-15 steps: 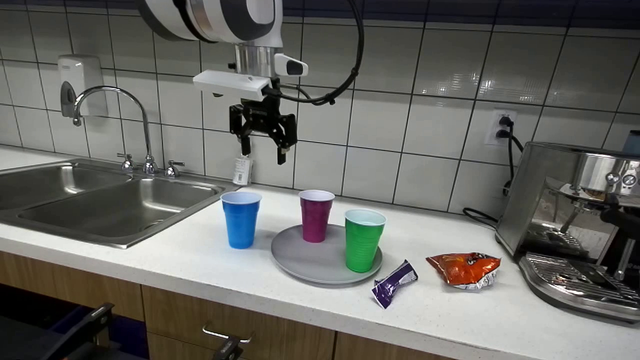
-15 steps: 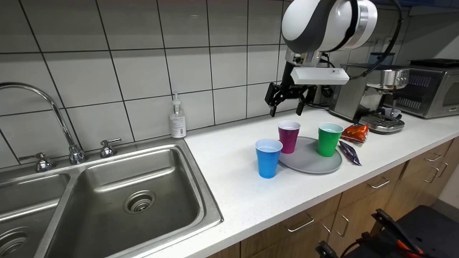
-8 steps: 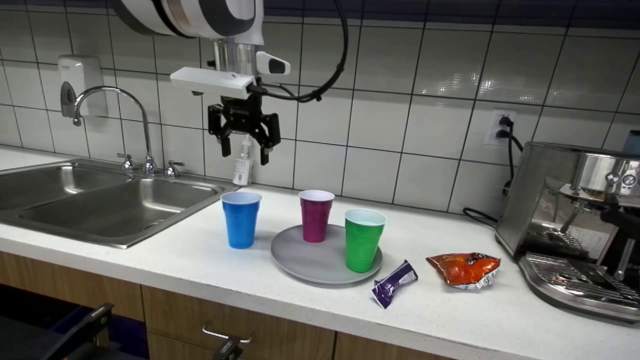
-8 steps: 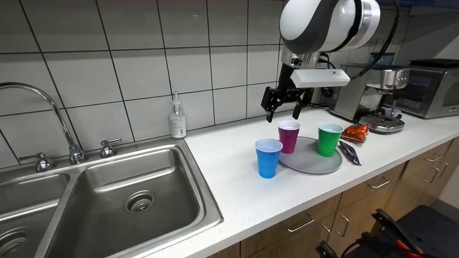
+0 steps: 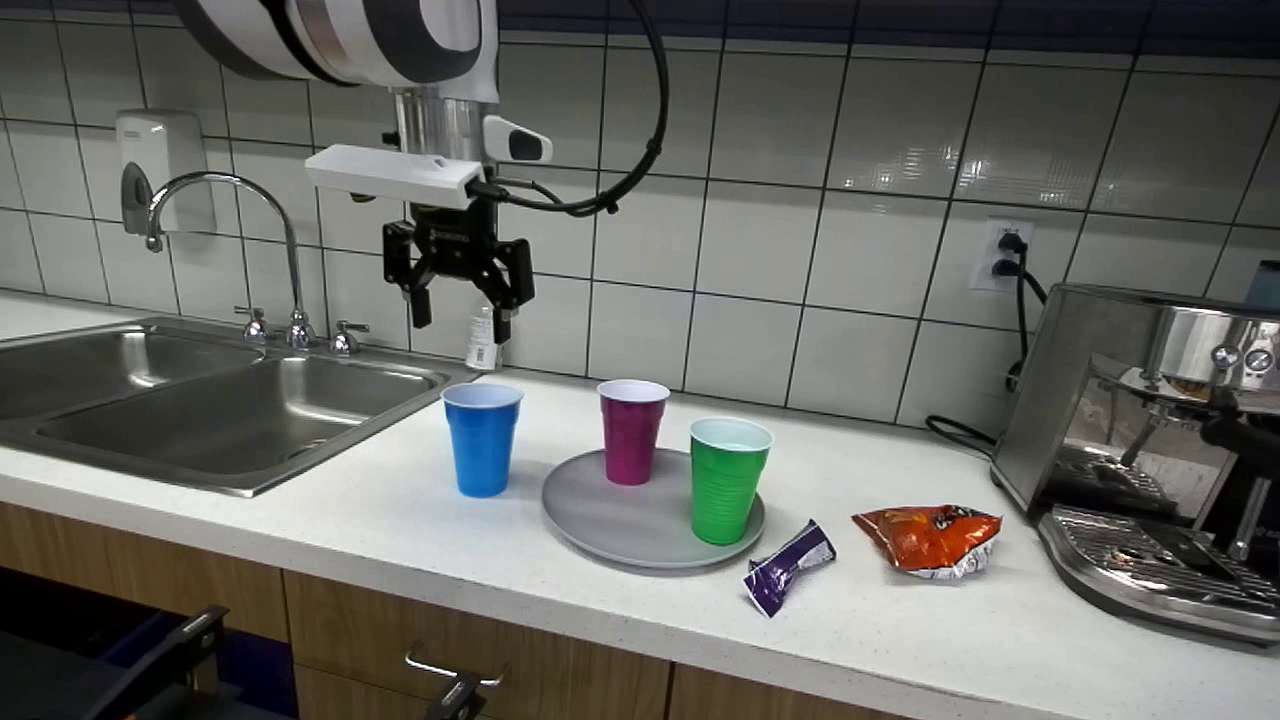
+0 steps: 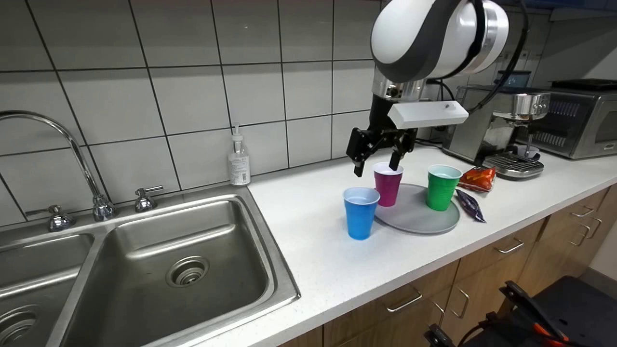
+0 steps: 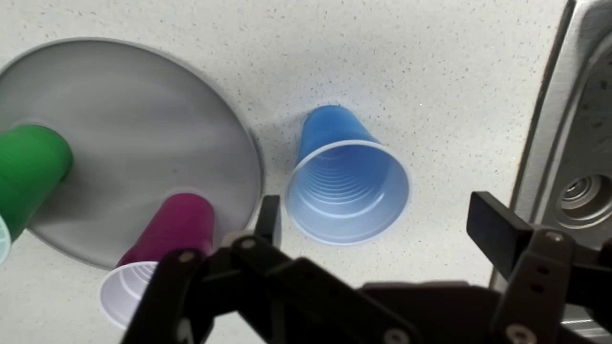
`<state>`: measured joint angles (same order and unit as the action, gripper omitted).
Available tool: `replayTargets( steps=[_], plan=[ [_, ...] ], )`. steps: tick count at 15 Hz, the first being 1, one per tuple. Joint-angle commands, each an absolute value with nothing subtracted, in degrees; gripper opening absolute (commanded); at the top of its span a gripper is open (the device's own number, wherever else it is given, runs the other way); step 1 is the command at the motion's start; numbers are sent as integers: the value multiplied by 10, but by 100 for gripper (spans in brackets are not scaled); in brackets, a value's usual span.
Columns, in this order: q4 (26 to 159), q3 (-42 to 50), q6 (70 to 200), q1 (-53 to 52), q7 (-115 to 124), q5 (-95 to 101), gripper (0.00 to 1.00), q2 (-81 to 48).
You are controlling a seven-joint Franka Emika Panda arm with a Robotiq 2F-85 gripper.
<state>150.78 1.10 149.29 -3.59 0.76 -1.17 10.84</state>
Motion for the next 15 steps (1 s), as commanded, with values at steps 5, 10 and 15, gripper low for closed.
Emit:
replayTargets(
  steps=[5, 10, 15],
  plan=[
    [1509, -12, 1466, -31, 11, 0, 100, 105],
    [1498, -23, 1465, -33, 18, 8, 100, 81],
    [1482, -30, 1463, -34, 21, 9, 100, 54]
  ],
)
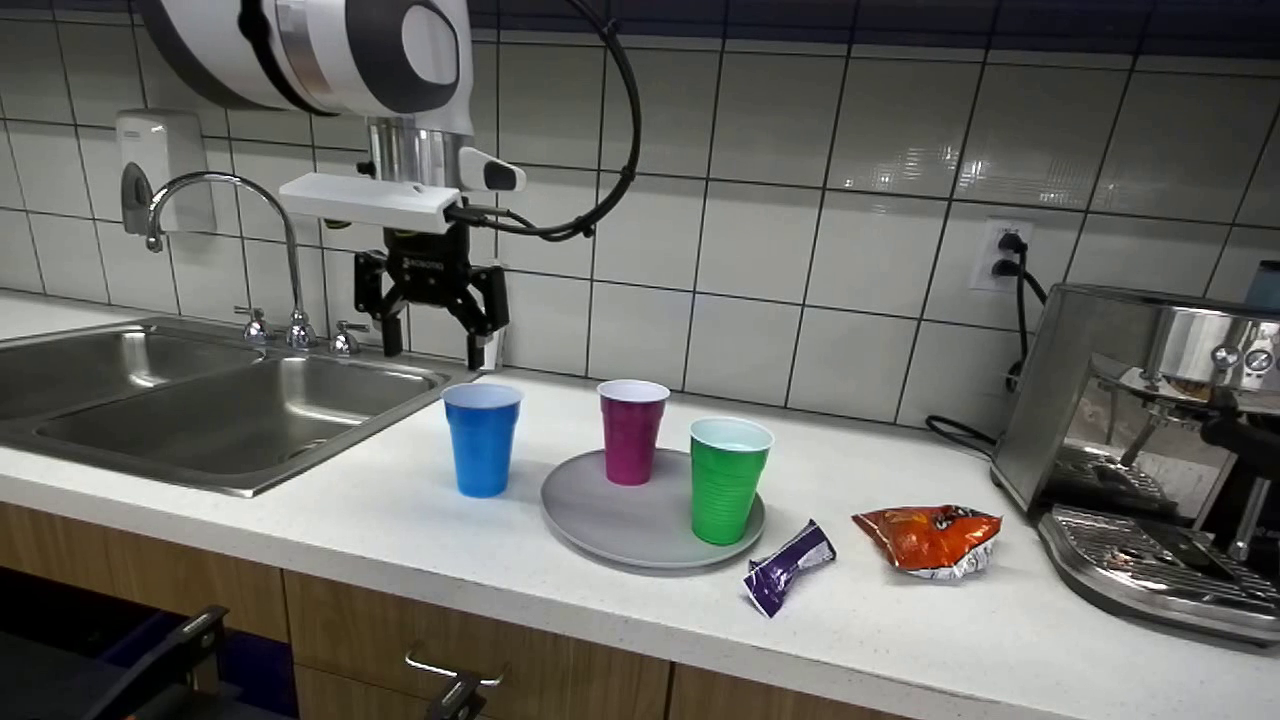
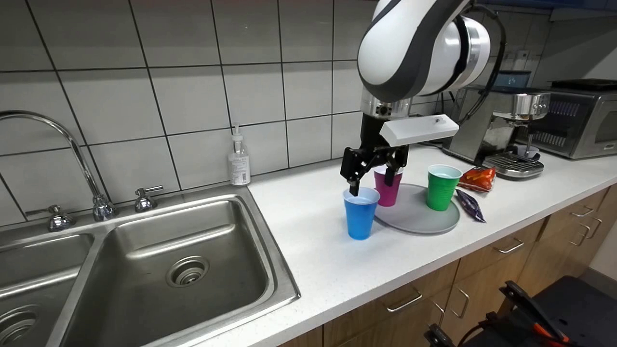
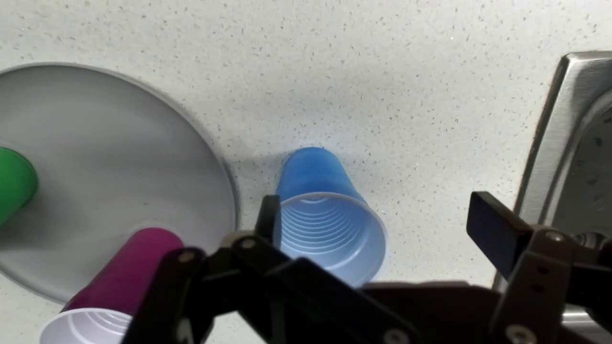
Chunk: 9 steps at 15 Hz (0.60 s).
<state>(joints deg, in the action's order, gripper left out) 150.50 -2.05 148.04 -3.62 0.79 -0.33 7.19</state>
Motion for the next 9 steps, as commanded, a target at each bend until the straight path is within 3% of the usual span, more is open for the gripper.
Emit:
replayTargets(
  steps=[1, 9],
  plan=[
    [1479, -31, 1463, -35, 21, 9, 100, 49],
    [1448, -37, 1463, -39, 25, 9, 100, 12]
  ],
)
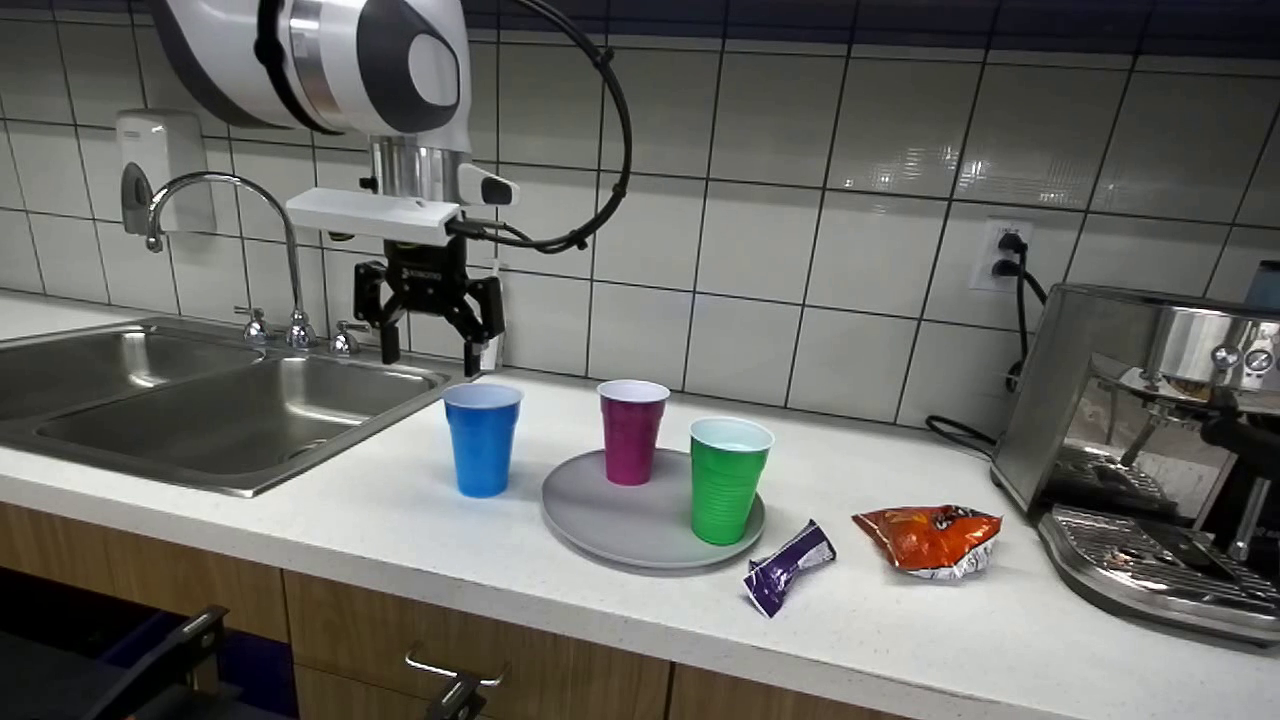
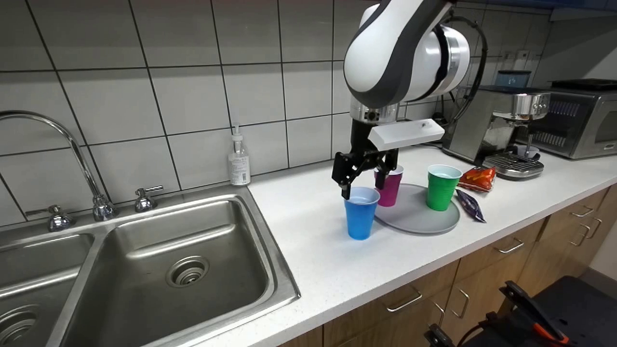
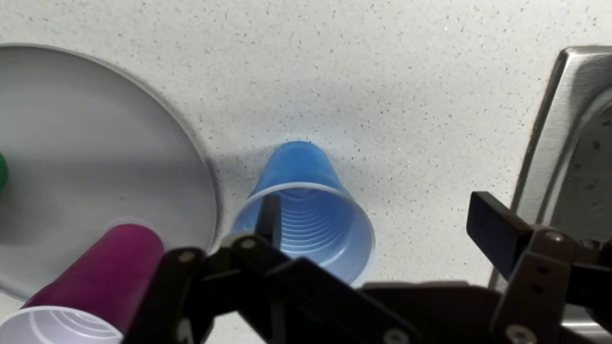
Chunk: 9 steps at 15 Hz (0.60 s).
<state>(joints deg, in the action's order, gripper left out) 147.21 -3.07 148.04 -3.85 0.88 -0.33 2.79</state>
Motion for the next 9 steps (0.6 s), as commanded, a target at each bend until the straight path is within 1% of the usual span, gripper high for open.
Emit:
replayTargets(
  steps=[1, 9],
  plan=[
    [1445, -37, 1463, -39, 25, 10, 100, 7],
    [1423, -35, 1460, -40, 26, 12, 100, -26]
  ],
)
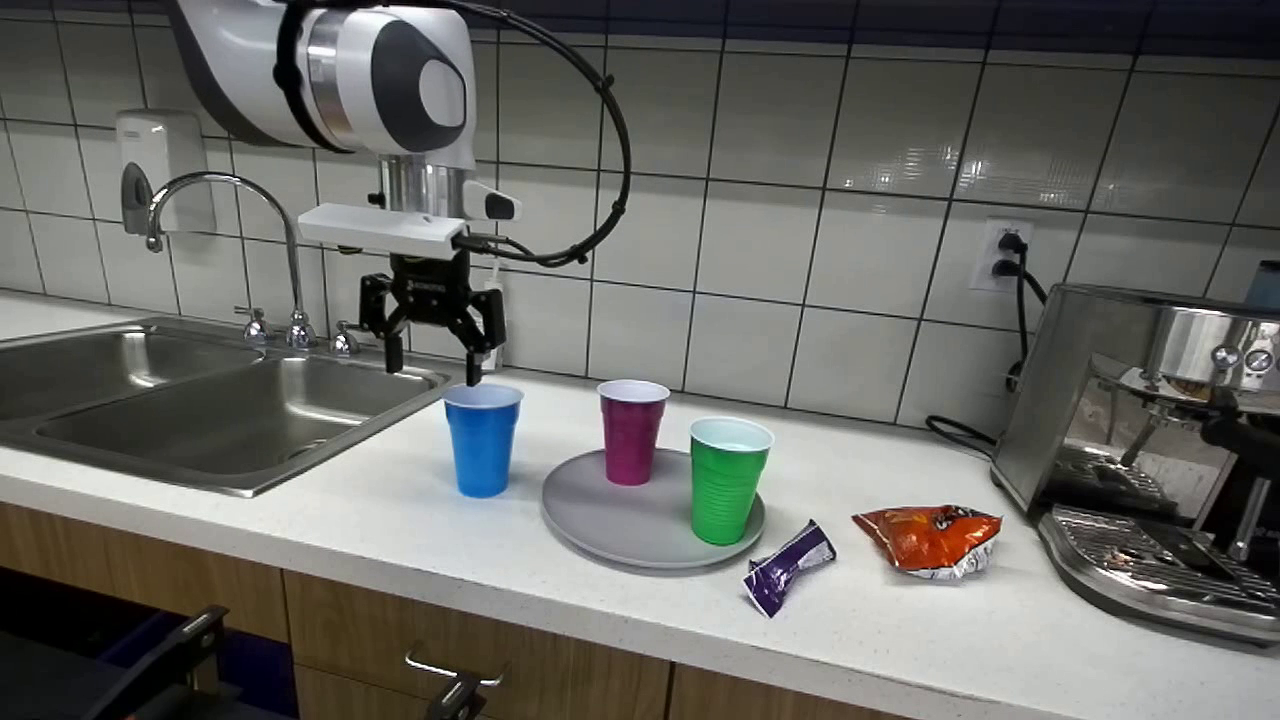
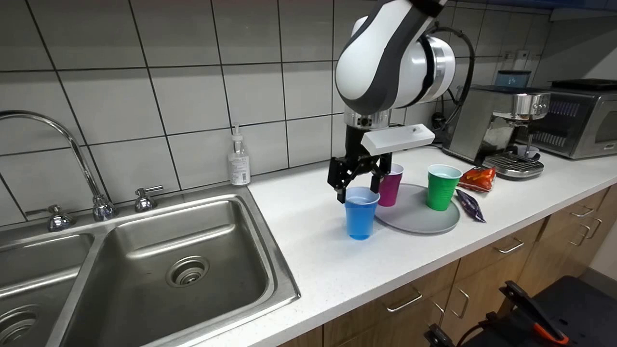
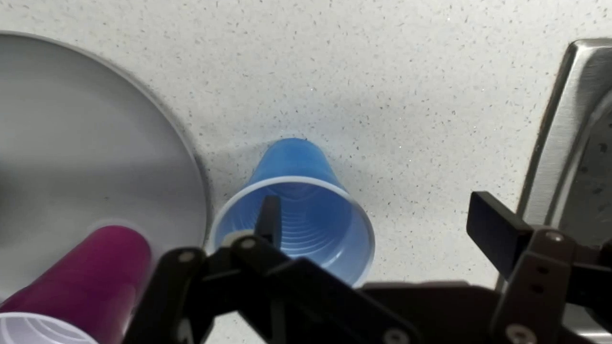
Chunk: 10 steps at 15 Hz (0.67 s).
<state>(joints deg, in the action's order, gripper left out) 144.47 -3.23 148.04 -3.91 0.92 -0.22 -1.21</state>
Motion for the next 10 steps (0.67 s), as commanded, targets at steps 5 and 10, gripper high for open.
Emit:
replayTargets(
  steps=[5, 10],
  plan=[
    [1412, -33, 1458, -39, 24, 12, 100, -41],
    [1399, -31, 1456, -39, 24, 13, 100, -56]
  ],
)
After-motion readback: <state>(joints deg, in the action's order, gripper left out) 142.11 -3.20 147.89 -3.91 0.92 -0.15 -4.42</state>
